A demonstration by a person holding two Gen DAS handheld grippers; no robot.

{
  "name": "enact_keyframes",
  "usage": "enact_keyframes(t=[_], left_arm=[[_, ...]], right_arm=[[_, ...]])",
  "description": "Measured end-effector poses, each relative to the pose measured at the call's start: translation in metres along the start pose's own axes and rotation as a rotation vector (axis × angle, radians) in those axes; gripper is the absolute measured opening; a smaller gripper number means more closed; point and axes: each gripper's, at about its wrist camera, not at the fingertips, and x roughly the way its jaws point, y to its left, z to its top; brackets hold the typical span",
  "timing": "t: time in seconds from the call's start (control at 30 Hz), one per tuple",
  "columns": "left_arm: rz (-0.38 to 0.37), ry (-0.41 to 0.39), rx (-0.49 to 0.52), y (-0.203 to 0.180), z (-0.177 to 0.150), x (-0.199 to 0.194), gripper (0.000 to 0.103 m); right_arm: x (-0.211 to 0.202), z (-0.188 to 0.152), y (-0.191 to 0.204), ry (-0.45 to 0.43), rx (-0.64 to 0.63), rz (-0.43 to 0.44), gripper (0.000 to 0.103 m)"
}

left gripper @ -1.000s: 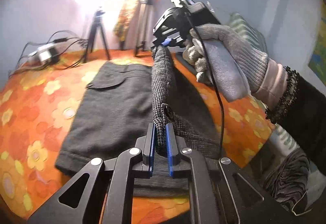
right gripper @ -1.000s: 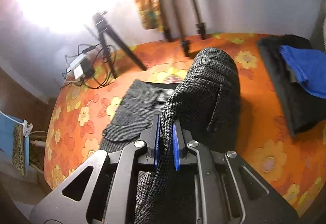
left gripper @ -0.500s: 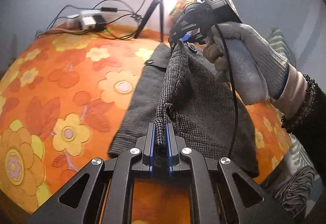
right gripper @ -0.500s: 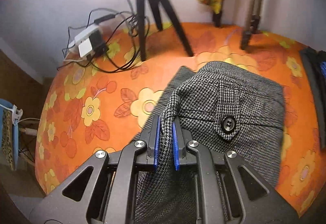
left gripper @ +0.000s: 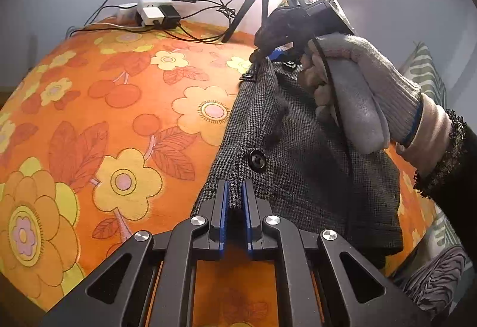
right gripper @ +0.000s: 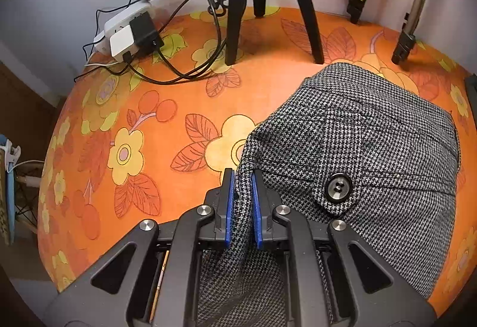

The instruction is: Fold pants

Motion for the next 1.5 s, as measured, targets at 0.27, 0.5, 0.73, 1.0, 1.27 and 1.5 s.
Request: enact_keyframes(t=[0.27,0.5,0.73,1.0,1.27,1.5], left_arm=[[0.019,0.007,0.007,-0.001,-0.003,0.001,0.008],[0.034,-0.002,0.019,-0.001,-0.004,-0.001,0.008],[0.099,-0.019,-0.039,0.023,0.0,-0.005,0.002],[0.035,-0.065,0.021,-0.011,0.016,-0.019,0.003],[0.04,-0.01,0.051,-0.035,0.011,-0.007,0.037],[0.096,0.024,0.092,-0.028,-0.001,0.008,0.043]], right_arm=[[-0.036,-0.002,-0.01,-0.096,-0.02,0.092,0.032],[-0.108,-0.019,-0.049,-0.2,-0.051,0.097,0.048],[-0.155,-0.096,-0.11,-0.214,-0.069,0.059,0.058],[-0.132,-0.14,-0.175,-0.149,0.06,0.067,0.058],[-0.087,-0.105,-0.21,-0.134,0.237,0.204,0.058],[-0.074,-0.096,-0.203,-0.12,0.219,0.201,0.058]])
